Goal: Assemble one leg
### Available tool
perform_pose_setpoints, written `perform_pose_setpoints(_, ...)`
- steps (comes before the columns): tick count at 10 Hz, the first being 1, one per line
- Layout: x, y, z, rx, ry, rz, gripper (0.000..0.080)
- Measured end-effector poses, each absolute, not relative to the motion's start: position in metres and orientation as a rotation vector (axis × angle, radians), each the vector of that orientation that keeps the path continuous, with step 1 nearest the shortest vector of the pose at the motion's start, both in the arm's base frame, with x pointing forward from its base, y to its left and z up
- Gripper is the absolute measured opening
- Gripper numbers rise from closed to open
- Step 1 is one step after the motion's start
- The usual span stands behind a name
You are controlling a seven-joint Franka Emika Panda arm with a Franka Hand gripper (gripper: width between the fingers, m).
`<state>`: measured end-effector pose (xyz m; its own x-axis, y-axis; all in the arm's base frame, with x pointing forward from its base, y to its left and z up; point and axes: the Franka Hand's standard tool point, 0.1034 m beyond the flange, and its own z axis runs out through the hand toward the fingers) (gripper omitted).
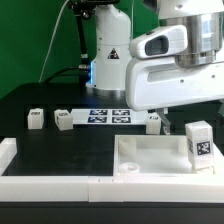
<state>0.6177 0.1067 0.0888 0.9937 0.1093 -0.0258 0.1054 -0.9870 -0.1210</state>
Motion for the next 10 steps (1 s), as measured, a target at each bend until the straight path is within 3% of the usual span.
perform_pose_setpoints(7,0.635,0.108,0.092,-3.013,-0.157,0.051,0.0649)
perform_pose_setpoints(8,0.635,0.108,0.092,-3.013,-0.156,0.050,0.0561)
perform_pose_setpoints(9,0.635,0.108,0.092,-3.013,-0.156,0.050,0.0423)
perform_pose_setpoints(10,0.635,0.108,0.092,-3.013,-0.156,0.050,0.0423)
